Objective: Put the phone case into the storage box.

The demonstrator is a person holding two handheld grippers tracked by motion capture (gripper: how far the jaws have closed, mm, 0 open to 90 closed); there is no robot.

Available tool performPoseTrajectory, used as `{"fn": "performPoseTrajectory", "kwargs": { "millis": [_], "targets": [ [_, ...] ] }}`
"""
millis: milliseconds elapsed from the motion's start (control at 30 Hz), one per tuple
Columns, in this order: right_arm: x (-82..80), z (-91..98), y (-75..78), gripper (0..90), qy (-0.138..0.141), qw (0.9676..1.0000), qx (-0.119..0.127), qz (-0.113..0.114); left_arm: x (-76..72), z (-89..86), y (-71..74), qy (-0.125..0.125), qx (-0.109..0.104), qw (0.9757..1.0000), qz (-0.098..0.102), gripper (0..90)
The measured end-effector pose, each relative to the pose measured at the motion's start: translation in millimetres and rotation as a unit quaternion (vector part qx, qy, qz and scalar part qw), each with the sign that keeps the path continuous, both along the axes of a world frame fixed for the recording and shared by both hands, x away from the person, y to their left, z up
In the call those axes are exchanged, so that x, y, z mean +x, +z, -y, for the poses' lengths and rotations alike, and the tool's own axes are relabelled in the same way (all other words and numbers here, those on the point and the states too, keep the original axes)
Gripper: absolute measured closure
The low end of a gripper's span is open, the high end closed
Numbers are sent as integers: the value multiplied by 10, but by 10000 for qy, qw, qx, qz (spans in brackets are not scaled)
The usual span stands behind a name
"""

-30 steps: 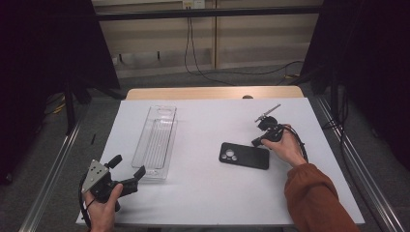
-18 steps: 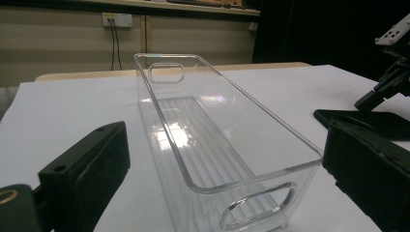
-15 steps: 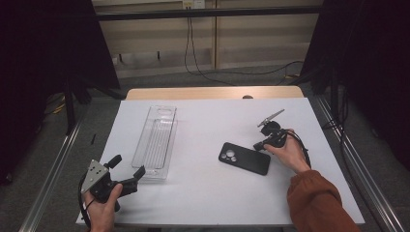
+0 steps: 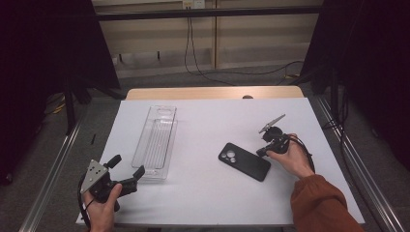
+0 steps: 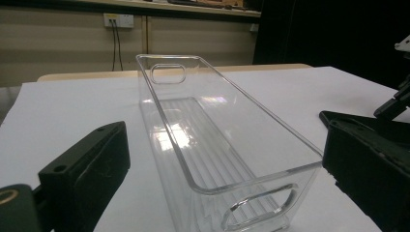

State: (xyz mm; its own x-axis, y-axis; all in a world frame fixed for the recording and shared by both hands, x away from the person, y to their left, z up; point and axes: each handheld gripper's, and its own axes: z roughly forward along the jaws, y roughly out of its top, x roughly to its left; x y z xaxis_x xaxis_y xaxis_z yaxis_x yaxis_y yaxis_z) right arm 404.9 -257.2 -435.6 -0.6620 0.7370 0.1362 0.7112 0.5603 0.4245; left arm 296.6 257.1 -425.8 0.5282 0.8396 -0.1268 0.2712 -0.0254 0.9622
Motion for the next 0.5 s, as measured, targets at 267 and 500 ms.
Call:
{"fn": "performPoseTrajectory", "kwargs": {
  "millis": [267,500],
  "targets": [
    [-106,49,-26,900,-119,9996,205,122,2,3,-2,-12,44,10000,-3,30],
    [-184,56,-36,900,-112,9993,331,135,1,7,-1,-8,18,10000,-6,31]
  ]
}}
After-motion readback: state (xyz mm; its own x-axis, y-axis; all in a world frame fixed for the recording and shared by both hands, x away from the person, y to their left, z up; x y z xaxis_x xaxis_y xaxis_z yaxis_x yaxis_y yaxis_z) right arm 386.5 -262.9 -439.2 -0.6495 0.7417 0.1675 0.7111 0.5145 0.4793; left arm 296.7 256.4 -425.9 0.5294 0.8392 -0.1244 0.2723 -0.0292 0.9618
